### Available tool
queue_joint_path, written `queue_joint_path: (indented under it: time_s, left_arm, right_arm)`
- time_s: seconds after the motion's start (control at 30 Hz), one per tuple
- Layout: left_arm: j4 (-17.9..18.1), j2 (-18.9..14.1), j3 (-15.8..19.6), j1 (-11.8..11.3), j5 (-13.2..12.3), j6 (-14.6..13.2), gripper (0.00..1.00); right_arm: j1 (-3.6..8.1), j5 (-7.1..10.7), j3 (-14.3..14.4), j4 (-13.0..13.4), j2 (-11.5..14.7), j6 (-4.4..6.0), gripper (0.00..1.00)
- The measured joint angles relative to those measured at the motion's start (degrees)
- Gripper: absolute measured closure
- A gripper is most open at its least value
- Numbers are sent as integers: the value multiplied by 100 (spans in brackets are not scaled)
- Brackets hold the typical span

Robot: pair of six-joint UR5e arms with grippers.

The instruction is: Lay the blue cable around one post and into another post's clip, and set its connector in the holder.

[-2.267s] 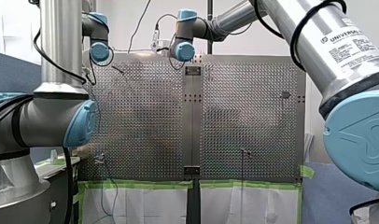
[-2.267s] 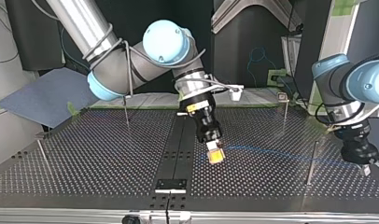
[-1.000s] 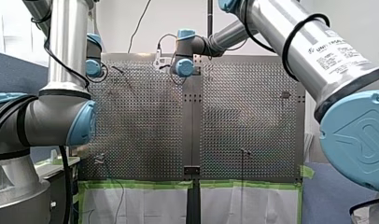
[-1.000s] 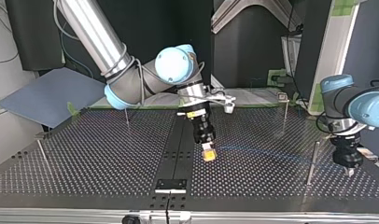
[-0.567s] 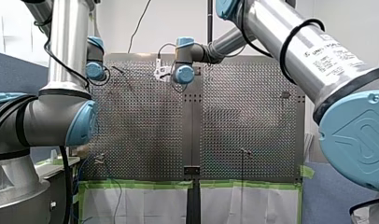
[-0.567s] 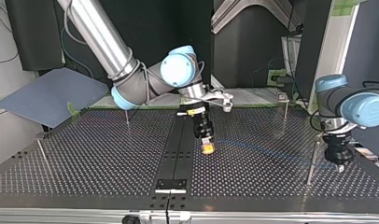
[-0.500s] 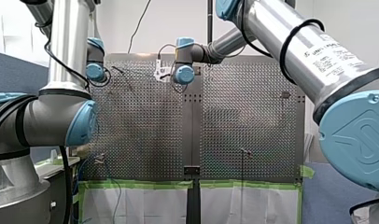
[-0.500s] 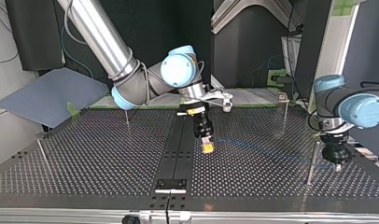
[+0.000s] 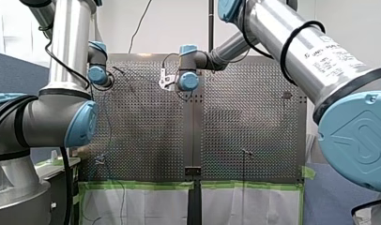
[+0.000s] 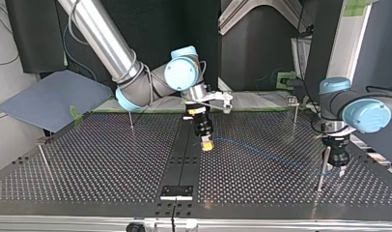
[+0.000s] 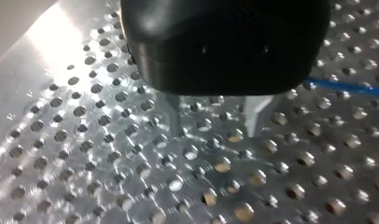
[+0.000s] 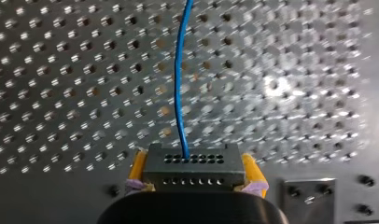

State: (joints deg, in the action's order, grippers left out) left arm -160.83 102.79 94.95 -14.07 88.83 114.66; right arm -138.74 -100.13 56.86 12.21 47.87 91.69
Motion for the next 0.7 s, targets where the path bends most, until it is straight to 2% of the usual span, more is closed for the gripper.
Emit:
queue_joint_path:
  time_s: [0.2,0.33,0.53,0.7]
  left_arm:
    - [-22,0,173,1,285,-26,0]
    - [-21,-1,222,2,404,6,0]
    - [-21,-1,230,27,367,50,0]
    - [29,3,232,60,239,69,0]
  right_arm:
    - [79,-86,338,208,2,28,100]
    - [167,-213,586,434,5,105,100]
    - [313,-386,875,721,7,263,100]
    - [424,-518,1115,958,6,305,100]
